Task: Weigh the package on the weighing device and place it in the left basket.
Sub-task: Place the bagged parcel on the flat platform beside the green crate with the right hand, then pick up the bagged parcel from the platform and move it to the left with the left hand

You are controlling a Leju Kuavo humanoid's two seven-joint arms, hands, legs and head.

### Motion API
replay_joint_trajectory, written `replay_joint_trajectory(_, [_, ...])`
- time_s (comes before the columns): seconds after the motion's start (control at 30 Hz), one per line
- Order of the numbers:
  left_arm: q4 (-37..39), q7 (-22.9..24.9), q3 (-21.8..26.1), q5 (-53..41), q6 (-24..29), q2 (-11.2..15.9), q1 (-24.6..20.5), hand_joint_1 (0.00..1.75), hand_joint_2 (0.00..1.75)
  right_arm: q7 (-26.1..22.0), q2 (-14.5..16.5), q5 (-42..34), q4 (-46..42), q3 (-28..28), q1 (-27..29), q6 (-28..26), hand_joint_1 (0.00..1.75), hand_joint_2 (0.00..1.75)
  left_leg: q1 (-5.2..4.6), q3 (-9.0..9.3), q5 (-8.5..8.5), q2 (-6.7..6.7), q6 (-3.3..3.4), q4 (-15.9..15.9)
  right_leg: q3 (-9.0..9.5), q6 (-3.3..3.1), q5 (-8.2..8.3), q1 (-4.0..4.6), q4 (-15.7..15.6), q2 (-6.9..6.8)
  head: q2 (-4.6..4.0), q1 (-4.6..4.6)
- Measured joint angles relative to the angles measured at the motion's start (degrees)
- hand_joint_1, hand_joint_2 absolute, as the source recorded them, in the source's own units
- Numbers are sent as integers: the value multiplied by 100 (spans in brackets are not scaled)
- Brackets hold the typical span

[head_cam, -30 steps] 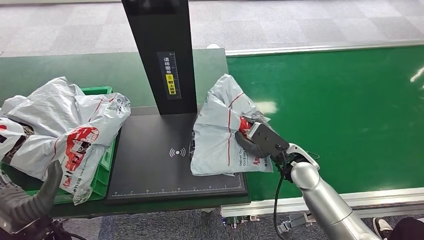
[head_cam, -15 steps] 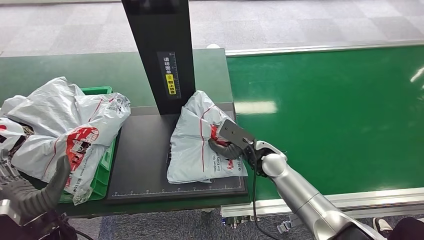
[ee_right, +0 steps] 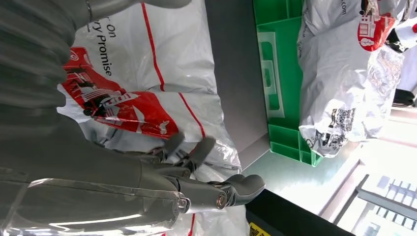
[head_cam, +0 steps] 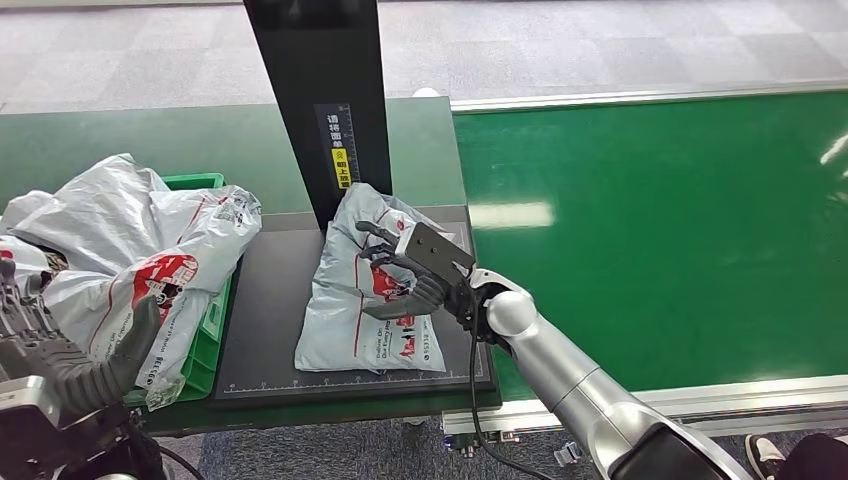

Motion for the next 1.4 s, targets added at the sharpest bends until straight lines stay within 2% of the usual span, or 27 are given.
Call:
replay_joint_trajectory(0.23, [-30, 56, -122, -353, -262, -25, 114, 0, 175, -249, -31, -176, -568, -191, 272, -252, 0, 175, 0, 3, 0, 0, 0, 3, -1, 0, 0, 0, -1, 0, 0, -1])
replay_joint_trajectory(0.43, [-52, 463, -644, -1189, -949, -25, 131, 0, 175, -605, -152, -162, -2071, -665, 1063, -705, 0, 175, -1, -1, -4, 0, 2, 3, -5, 0, -1, 0, -4, 1, 0, 0])
replay_joint_trajectory(0.63, [70, 886, -1323, -1964, -1639, -15, -144, 0, 175, -984, -197, -306, -3703, -1283, 2051, -948, 0, 175, -1, 1, -5, -2, 3, 3, -4, 0, -1, -1, -7, -2, 0, 1])
replay_joint_trajectory(0.83, [612, 1088, -1814, -2242, -2304, 21, -846, 0, 175, -1123, -181, -340, -5051, -1882, 3030, -926, 0, 175, -1, 2, -4, -6, 3, 2, 0, -1, 0, 0, -7, -7, 0, 1])
replay_joint_trajectory(0.97, [1178, 1191, -2126, -2267, -2810, 62, -1417, 0, 175, -1141, -124, -197, -5561, -2128, 3451, -741, 0, 175, -1, 7, -3, -7, 2, 2, 4, -2, 1, 0, -7, -8, 0, 1])
replay_joint_trajectory(1.07, [1695, 1209, -2421, -2262, -3047, 117, -1845, 0, 175, -1163, -60, -117, -5787, -2248, 3643, -617, 0, 175, -1, 9, -2, 0, 2, 2, 4, -4, 4, 0, -6, -1, 0, 1])
replay_joint_trajectory(1.4, [2922, 1186, -3063, -2019, -3272, 289, -3106, 0, 175, -1257, 46, 50, -6141, -2427, 3994, -418, 0, 175, -1, 9, -2, 1, 1, 2, 5, -5, 4, 0, -5, 1, 0, 1])
